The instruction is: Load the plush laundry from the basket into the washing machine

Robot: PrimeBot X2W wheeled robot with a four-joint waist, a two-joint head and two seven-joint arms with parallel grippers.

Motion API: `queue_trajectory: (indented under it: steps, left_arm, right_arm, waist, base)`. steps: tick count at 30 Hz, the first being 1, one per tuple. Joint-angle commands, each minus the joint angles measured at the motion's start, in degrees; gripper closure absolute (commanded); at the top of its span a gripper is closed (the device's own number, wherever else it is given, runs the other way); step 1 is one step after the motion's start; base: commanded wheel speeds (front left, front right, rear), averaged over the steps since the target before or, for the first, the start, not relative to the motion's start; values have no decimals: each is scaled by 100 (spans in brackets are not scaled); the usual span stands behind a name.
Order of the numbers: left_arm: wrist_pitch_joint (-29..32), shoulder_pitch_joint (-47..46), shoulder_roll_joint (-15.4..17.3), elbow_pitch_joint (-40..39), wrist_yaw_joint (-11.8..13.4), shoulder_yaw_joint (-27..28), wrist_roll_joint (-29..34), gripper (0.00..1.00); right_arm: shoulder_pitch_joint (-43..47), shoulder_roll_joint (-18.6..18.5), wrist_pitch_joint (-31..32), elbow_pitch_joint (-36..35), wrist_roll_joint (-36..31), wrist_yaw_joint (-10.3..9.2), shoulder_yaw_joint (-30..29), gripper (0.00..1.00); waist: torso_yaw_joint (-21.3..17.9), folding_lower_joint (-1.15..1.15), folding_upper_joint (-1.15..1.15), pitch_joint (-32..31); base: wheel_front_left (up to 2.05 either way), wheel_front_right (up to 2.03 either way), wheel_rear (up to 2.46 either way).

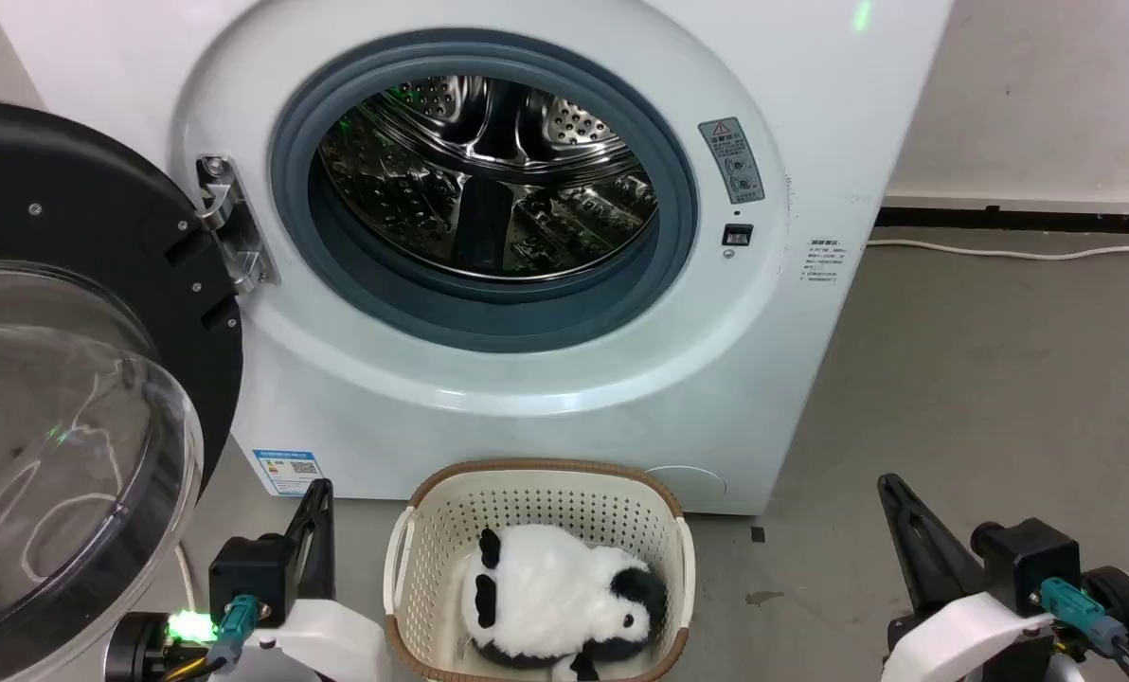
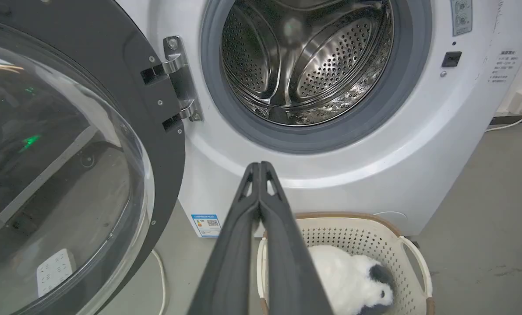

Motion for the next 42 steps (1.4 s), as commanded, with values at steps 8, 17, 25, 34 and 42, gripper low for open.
queue_trajectory:
  steps: [8,17,25,34,42]
  left_arm:
    - [2,-85,1,-24,-24,3,9,100]
    - [2,-85,1,-24,-24,3,9,100]
    - [2,-85,1,-24,-24,3,9,100]
    - [2,-85,1,-24,-24,3,9,100]
    - [2,-85,1,-24,-24,3,9,100]
  right_arm:
    - [-66,-6,2,-25,-36,-5,-3,100]
    - [-66,-6,2,-25,-36,-5,-3,100]
    - [-66,-6,2,-25,-36,-5,-3,100]
    - [-66,-6,2,-25,-36,-5,-3,100]
    - [-66,-6,2,-25,-36,-5,-3,100]
  waist:
    - [0,0,0,0]
    - [0,0,0,0]
    - [0,0,0,0]
    - [0,0,0,0]
    - [0,0,0,0]
  base:
    - [0,0,0]
    - [0,0,0]
    - [0,0,0]
    - [0,0,0]
    - [0,0,0]
